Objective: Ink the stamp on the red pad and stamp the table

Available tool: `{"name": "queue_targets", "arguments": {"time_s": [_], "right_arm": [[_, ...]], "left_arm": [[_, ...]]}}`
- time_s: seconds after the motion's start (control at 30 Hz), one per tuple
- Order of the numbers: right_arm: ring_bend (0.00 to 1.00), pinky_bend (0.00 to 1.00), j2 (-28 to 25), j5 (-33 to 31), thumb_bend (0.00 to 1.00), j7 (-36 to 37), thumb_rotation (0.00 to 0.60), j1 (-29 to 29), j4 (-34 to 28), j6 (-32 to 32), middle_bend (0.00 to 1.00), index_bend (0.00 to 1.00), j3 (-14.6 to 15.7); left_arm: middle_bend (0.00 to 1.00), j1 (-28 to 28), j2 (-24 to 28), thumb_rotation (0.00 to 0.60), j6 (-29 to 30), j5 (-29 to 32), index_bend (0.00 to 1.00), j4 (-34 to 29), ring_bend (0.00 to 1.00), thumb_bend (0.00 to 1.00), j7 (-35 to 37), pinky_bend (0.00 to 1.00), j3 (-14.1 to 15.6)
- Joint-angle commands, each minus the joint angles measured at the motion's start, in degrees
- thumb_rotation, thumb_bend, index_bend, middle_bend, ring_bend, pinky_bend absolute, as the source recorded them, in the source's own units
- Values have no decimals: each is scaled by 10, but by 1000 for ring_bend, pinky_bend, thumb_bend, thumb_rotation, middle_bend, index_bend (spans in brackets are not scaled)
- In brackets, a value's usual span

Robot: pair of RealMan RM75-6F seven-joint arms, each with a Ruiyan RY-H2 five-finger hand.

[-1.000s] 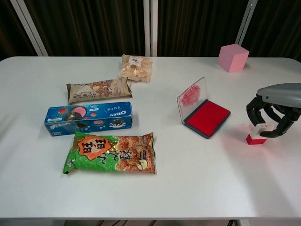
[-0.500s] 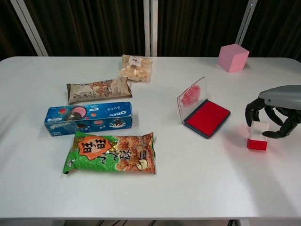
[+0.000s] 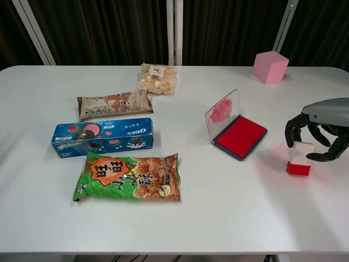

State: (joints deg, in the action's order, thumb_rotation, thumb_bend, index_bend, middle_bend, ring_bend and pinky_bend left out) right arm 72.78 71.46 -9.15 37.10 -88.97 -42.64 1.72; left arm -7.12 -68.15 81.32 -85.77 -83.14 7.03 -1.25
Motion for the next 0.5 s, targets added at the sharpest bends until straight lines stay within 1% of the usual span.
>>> {"name": "queue_targets", "arguments": {"time_s": [0.03, 0.5], "right_arm": [[614, 822, -3, 5, 272, 0, 600, -2, -5, -3, 402, 394, 2], [614, 822, -13, 14, 271, -8, 600, -10, -25, -15, 406, 394, 5]], "left_arm": [[118, 0, 0, 249, 0, 0, 90, 0, 118, 167, 0, 207, 0], [118, 1, 0, 248, 2, -1, 90, 1, 118, 167, 2, 206, 0]]}}
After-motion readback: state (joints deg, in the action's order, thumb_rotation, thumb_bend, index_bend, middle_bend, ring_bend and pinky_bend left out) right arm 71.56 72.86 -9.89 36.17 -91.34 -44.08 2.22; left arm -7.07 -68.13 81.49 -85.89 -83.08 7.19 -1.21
